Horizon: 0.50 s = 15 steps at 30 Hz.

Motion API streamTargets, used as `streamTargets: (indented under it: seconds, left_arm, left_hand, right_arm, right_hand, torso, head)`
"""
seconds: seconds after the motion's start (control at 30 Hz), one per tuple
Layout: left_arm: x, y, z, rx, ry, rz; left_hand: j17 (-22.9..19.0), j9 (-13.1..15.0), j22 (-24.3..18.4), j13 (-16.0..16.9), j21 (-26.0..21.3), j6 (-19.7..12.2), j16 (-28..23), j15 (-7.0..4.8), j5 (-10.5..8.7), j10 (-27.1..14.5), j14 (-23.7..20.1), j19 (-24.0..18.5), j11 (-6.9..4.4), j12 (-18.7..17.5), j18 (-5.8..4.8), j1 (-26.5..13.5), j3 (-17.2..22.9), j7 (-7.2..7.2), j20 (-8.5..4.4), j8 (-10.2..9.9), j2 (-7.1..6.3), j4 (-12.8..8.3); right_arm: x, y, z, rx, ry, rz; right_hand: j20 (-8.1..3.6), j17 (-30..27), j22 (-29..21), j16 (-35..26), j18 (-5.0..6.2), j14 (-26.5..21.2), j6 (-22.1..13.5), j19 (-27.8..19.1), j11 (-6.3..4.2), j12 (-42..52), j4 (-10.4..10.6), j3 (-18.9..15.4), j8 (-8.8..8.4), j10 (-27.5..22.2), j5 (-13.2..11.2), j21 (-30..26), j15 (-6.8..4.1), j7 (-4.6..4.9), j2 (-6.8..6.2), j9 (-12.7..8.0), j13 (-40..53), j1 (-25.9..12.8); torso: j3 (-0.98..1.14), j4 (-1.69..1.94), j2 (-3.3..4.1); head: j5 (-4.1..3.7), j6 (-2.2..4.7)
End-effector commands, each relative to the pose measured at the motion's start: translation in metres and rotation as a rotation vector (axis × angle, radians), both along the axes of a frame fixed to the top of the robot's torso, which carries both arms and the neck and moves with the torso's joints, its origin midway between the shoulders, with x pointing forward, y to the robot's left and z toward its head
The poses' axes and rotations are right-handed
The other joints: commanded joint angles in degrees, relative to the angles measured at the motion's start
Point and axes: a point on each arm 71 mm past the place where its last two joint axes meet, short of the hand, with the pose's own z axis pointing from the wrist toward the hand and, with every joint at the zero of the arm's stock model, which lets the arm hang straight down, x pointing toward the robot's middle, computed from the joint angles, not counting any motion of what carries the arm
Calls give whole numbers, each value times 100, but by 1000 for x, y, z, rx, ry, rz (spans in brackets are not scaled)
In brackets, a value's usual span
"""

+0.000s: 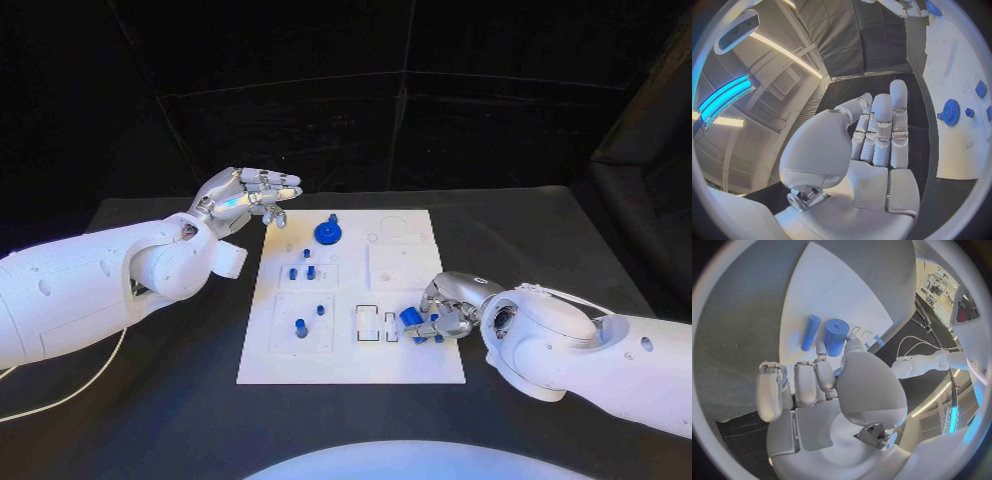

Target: Assemble the parts on the task board

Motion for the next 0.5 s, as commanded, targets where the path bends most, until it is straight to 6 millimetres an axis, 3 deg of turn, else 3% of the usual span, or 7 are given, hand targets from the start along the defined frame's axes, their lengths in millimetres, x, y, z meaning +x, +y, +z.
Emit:
streamTargets:
  seconds: [0.03,0.23,0.37,0.5]
  left_arm:
    - [0,-1,2,-12,-4,-9]
    - [0,-1,2,-12,-4,-9]
    - [-1,0,2,-12,-4,-9]
    - [-1,0,2,-12,-4,-9]
  left_hand:
    - [9,-7,-6,-6,-18,-4,-22,-10,-21,-34,-35,-37,22,30,33,-41,-19,14,20,29,-3,0]
    - [9,-7,-6,-6,-18,-4,-22,-10,-21,-34,-35,-37,22,30,33,-41,-19,14,20,29,-3,0]
    - [1,-6,-8,-6,-21,-5,-22,-10,-19,-36,-37,-37,19,33,34,-46,-21,10,22,31,6,1]
    - [1,-6,-8,-6,-21,-5,-22,-10,-19,-36,-37,-37,19,33,34,-46,-21,10,22,31,6,1]
  right_arm:
    - [-1,2,-6,-27,12,-4]
    - [-1,5,-9,-20,11,-12]
    - [-1,5,-6,27,-32,-40]
    - [-2,4,1,88,-86,-62]
  right_hand:
    - [-44,10,982,20,-71,165,-26,321,0,38,-28,27,58,57,124,22,-49,-34,70,3,49,58]
    - [-55,-2,1011,15,-77,163,46,332,-22,38,-27,11,157,50,330,44,-64,-62,158,51,92,119]
    - [-81,2,1065,17,-92,165,189,360,-66,60,-45,48,256,70,575,88,-98,-113,315,113,148,227]
    - [-107,-1,1090,15,-98,165,281,373,-99,64,-47,49,311,85,680,108,-125,-151,376,164,177,297]
  torso:
    - [-1,8,1]
    - [-2,10,-5]
    - [-3,-2,-11]
    - [-4,-5,-12]
  head:
    - [-2,-9]
    - [13,-38]
    - [29,-29]
    - [37,-23]
